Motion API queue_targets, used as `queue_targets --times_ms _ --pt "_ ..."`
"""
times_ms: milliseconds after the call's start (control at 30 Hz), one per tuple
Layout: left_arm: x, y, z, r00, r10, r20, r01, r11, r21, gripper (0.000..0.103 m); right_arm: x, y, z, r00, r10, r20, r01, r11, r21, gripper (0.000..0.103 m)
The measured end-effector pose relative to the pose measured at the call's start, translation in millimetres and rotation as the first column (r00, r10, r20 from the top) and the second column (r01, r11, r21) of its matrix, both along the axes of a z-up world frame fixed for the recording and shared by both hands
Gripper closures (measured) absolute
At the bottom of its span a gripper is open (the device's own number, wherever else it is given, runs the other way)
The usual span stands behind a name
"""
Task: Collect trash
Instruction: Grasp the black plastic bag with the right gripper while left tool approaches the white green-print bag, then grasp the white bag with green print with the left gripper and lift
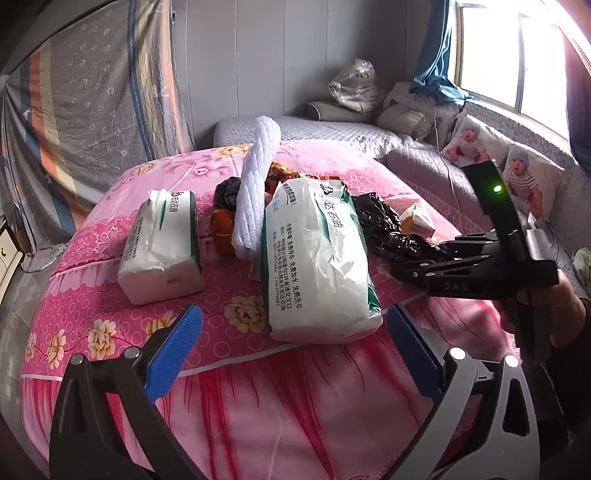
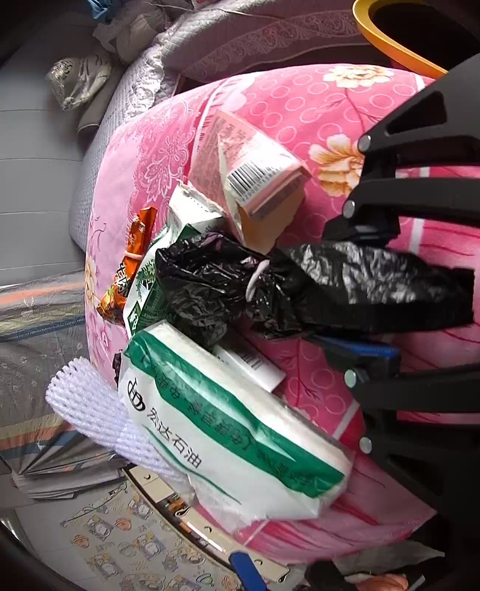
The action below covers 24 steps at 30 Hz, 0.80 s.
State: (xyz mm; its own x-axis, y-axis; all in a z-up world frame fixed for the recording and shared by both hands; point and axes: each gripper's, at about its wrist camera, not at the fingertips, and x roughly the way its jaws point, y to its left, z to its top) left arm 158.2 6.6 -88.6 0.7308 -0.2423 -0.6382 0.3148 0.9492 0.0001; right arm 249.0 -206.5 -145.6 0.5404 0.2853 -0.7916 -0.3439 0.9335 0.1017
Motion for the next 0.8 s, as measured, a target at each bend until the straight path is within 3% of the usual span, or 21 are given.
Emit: queue_targets --times_ms 167,433,700,800 --pt "7 -13 -3 1.000 -0.012 -0.005 0.013 0.999 0.039 0.008 -21 -24 10 1.000 -0.009 -0.014 0.010 0.992 0.124 0.073" --pt "30 -32 -12 0.999 -0.030 -0.036 0.034 0.996 0.087 0.008 -83 -71 49 0.999 -0.031 0.041 0.015 0.940 0.341 0.073" --pt "57 -52 -31 0.995 -0.049 -0.092 0.065 0.981 0.183 0.008 -120 -95 65 0.997 -0.043 0.071 0.010 0.911 0.411 0.072" --pt "73 -50 -41 0.990 -0.041 -0.138 0.065 0.981 0.181 0.008 -124 -97 65 0.996 -0.049 0.074 0.014 0.909 0.416 0.072"
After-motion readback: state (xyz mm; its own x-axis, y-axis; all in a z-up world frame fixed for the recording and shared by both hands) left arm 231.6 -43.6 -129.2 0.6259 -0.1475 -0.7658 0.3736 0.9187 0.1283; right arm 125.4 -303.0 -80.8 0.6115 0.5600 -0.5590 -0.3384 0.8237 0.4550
